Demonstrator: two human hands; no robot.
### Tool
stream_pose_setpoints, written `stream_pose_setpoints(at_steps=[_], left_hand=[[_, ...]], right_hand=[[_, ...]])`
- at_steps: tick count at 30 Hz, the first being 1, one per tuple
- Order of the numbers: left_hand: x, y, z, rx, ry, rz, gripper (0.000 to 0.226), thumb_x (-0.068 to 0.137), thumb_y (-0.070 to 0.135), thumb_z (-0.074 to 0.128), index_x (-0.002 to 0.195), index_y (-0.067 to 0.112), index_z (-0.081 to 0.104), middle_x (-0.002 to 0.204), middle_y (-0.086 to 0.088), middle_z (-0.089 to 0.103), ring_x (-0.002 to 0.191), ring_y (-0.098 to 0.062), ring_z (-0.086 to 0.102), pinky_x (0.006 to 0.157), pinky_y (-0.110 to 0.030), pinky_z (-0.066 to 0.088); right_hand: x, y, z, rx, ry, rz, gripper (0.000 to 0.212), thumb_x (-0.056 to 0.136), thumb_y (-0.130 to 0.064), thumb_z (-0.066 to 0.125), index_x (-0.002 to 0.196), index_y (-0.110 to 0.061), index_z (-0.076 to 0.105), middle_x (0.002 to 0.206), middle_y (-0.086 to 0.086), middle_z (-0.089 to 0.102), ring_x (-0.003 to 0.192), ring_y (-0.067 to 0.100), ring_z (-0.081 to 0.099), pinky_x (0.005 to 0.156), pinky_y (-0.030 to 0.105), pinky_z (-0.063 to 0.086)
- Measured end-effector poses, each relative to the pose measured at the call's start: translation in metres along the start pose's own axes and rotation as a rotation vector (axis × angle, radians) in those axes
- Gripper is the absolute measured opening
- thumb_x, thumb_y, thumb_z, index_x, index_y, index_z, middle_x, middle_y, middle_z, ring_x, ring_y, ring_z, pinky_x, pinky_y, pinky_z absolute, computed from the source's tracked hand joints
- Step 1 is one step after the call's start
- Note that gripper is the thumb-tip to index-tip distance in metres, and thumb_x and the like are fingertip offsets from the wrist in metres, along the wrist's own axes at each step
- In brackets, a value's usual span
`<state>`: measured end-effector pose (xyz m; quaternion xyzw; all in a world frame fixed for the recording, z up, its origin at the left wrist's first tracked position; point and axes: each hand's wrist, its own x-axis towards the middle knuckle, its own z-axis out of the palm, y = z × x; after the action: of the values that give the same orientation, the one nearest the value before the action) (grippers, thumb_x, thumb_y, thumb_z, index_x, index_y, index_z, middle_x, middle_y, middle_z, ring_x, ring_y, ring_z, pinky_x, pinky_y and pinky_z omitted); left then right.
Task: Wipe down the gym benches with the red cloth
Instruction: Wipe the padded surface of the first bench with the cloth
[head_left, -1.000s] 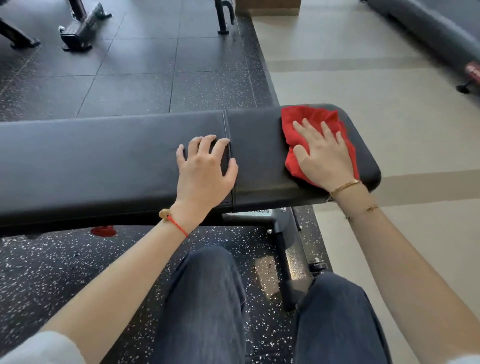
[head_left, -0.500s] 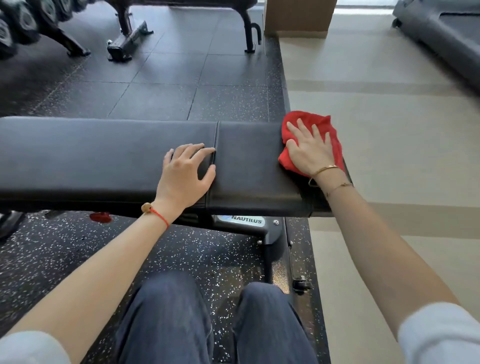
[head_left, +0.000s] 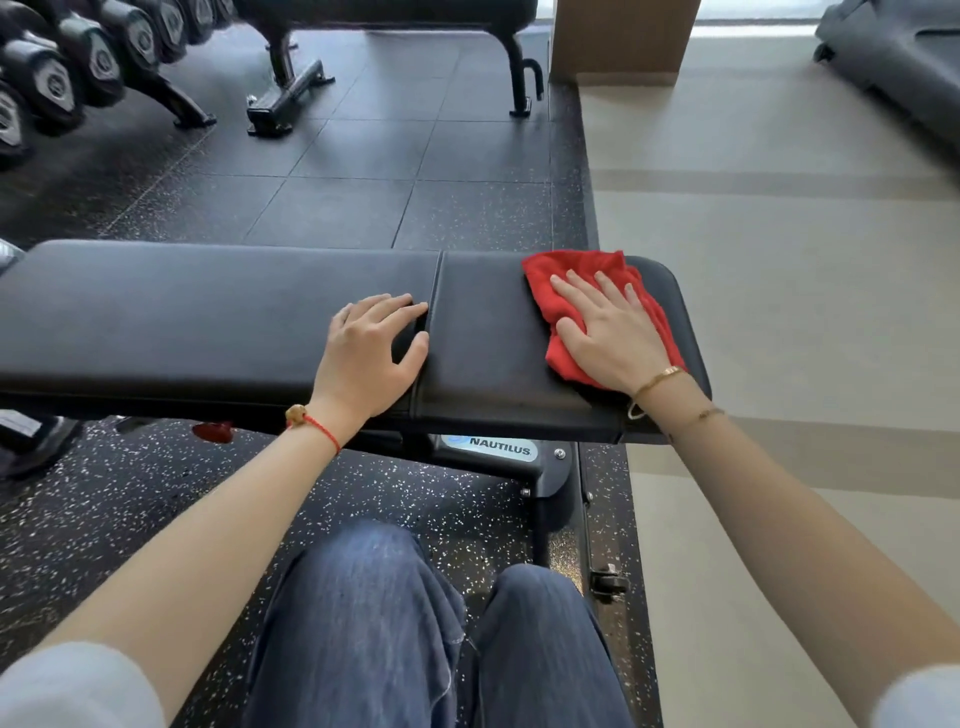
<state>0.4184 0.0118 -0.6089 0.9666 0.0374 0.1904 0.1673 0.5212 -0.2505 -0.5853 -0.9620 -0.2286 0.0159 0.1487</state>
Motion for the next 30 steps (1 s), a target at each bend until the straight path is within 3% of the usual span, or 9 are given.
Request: stream_pose_setpoints(at_steps=[3, 7, 14, 19, 23, 30], left_hand=[[-0.001, 0.001, -0.001, -0.004, -0.002, -0.003, 0.038, 0.095, 0.032, 0.055, 0.131, 0.021, 0.062, 0.138, 0.000, 0.059, 0.134, -0.022, 0.048, 0.116, -0.052, 0.032], [-0.002, 0.000, -0.001, -0.003, 0.052, -0.034, 0.035, 0.093, 0.027, 0.056, 0.124, 0.017, 0.065, 0.131, -0.001, 0.064, 0.129, -0.021, 0.052, 0.112, -0.046, 0.036], [-0.005, -0.001, 0.000, 0.014, 0.095, -0.055, 0.034, 0.089, 0.025, 0.053, 0.120, 0.015, 0.066, 0.127, 0.000, 0.065, 0.124, -0.022, 0.055, 0.110, -0.043, 0.037], [-0.004, -0.003, 0.002, 0.026, 0.083, -0.050, 0.033, 0.090, 0.024, 0.055, 0.121, 0.015, 0.065, 0.128, -0.001, 0.064, 0.126, -0.021, 0.053, 0.112, -0.042, 0.036], [-0.002, -0.001, 0.003, 0.034, 0.087, -0.065, 0.032, 0.089, 0.026, 0.055, 0.118, 0.016, 0.065, 0.125, 0.000, 0.065, 0.123, -0.021, 0.054, 0.109, -0.043, 0.037], [-0.001, -0.001, 0.001, 0.019, 0.086, -0.083, 0.031, 0.088, 0.023, 0.056, 0.116, 0.017, 0.066, 0.123, 0.000, 0.066, 0.121, -0.021, 0.055, 0.108, -0.044, 0.037]], right_hand=[[0.037, -0.018, 0.003, -0.027, -0.036, 0.048, 0.055, 0.100, -0.036, 0.029, 0.154, -0.032, 0.020, 0.163, -0.008, 0.013, 0.151, 0.023, 0.006, 0.122, 0.044, -0.003], [0.058, -0.064, 0.017, -0.031, -0.077, -0.037, 0.055, 0.101, -0.036, 0.028, 0.154, -0.031, 0.018, 0.163, -0.006, 0.011, 0.151, 0.025, 0.006, 0.122, 0.044, -0.003], [-0.003, -0.068, 0.024, -0.030, -0.038, -0.256, 0.056, 0.098, -0.035, 0.036, 0.152, -0.036, 0.023, 0.161, -0.013, 0.019, 0.150, 0.018, 0.011, 0.122, 0.040, 0.000], [0.004, -0.026, 0.011, -0.054, -0.003, -0.078, 0.055, 0.098, -0.035, 0.037, 0.152, -0.035, 0.025, 0.160, -0.011, 0.021, 0.149, 0.019, 0.014, 0.122, 0.042, 0.002], [0.051, -0.035, 0.011, -0.054, -0.026, 0.052, 0.054, 0.100, -0.036, 0.029, 0.153, -0.032, 0.022, 0.162, -0.009, 0.014, 0.150, 0.023, 0.010, 0.122, 0.044, -0.001], [0.029, -0.088, 0.028, -0.021, -0.060, -0.155, 0.055, 0.099, -0.036, 0.032, 0.153, -0.032, 0.022, 0.162, -0.009, 0.016, 0.150, 0.022, 0.010, 0.122, 0.042, -0.002]])
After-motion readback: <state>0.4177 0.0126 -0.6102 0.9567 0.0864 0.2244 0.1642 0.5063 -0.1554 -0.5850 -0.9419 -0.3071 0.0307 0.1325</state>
